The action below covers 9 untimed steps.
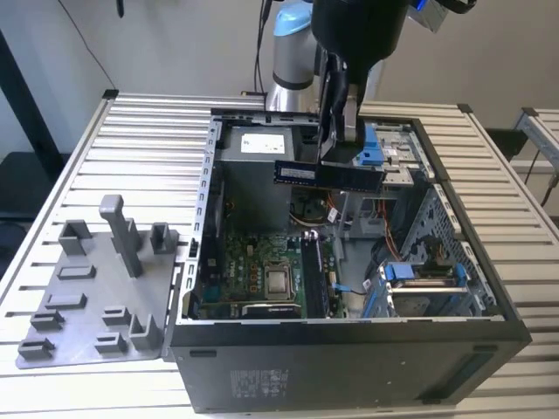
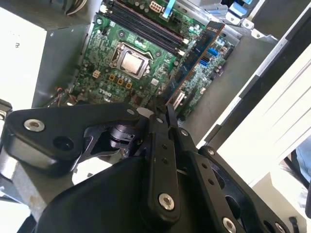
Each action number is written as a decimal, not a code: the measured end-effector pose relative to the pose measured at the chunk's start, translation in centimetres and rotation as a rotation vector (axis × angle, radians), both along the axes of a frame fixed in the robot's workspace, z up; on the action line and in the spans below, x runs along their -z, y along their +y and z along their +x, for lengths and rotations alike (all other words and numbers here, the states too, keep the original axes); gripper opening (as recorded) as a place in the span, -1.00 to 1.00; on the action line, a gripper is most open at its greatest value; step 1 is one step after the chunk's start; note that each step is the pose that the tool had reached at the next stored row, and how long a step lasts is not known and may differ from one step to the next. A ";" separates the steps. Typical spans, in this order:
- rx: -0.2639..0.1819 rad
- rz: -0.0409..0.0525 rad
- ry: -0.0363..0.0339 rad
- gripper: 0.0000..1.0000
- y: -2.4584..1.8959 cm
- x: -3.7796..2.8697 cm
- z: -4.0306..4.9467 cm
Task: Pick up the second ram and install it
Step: 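Pick up the second ram and move it above second insertion slot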
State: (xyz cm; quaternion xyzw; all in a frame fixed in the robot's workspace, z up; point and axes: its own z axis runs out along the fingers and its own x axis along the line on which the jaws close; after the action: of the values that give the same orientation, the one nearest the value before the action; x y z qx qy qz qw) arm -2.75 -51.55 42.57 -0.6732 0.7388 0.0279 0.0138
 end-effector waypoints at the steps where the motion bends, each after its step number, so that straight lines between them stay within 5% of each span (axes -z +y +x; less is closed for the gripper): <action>1: 0.000 -0.0001 0.0000 -0.72 0.21 0.00 0.00; 9: 0.000 -0.0001 0.0000 -0.72 2.36 0.02 0.00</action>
State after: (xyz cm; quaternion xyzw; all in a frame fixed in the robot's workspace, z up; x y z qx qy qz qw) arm -2.75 -49.19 42.55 -0.6732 0.7388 0.0279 0.0138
